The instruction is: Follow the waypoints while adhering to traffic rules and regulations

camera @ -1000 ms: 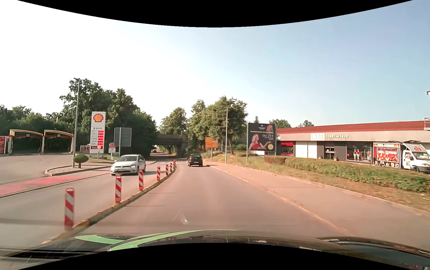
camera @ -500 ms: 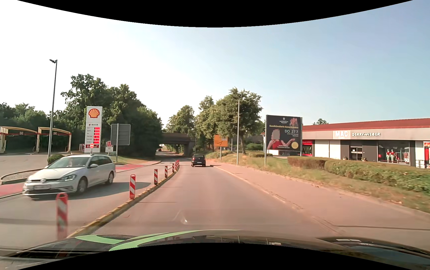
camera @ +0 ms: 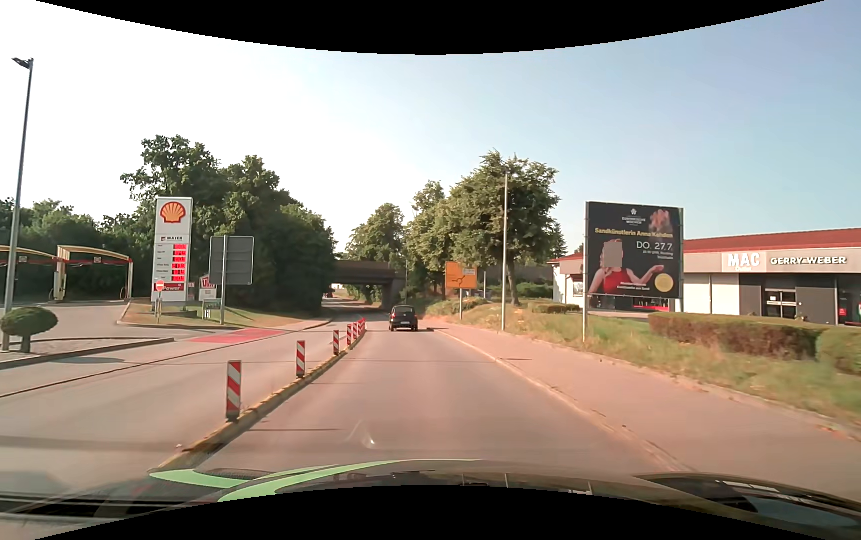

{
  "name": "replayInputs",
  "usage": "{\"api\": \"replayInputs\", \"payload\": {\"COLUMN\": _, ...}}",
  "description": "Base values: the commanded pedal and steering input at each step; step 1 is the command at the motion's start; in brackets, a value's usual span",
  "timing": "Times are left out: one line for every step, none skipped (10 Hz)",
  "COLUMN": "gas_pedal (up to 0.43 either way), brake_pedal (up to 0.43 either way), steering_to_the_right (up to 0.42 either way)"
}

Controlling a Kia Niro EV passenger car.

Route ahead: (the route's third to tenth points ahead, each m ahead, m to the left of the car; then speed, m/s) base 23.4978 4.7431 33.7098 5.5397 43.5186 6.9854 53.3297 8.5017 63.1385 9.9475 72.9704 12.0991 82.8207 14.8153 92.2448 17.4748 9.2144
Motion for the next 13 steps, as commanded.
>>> {"api": "replayInputs", "payload": {"gas_pedal": 0.028, "brake_pedal": 0.000, "steering_to_the_right": -0.027}}
{"api": "replayInputs", "payload": {"gas_pedal": 0.028, "brake_pedal": 0.000, "steering_to_the_right": -0.027}}
{"api": "replayInputs", "payload": {"gas_pedal": 0.028, "brake_pedal": 0.000, "steering_to_the_right": -0.027}}
{"api": "replayInputs", "payload": {"gas_pedal": 0.028, "brake_pedal": 0.000, "steering_to_the_right": -0.023}}
{"api": "replayInputs", "payload": {"gas_pedal": 0.039, "brake_pedal": 0.000, "steering_to_the_right": -0.020}}
{"api": "replayInputs", "payload": {"gas_pedal": 0.047, "brake_pedal": 0.000, "steering_to_the_right": -0.020}}
{"api": "replayInputs", "payload": {"gas_pedal": 0.047, "brake_pedal": 0.000, "steering_to_the_right": -0.019}}
{"api": "replayInputs", "payload": {"gas_pedal": 0.047, "brake_pedal": 0.000, "steering_to_the_right": -0.019}}
{"api": "replayInputs", "payload": {"gas_pedal": 0.047, "brake_pedal": 0.000, "steering_to_the_right": -0.019}}
{"api": "replayInputs", "payload": {"gas_pedal": 0.047, "brake_pedal": 0.000, "steering_to_the_right": -0.020}}
{"api": "replayInputs", "payload": {"gas_pedal": 0.047, "brake_pedal": 0.000, "steering_to_the_right": -0.019}}
{"api": "replayInputs", "payload": {"gas_pedal": 0.047, "brake_pedal": 0.000, "steering_to_the_right": -0.020}}
{"api": "replayInputs", "payload": {"gas_pedal": 0.047, "brake_pedal": 0.000, "steering_to_the_right": -0.019}}
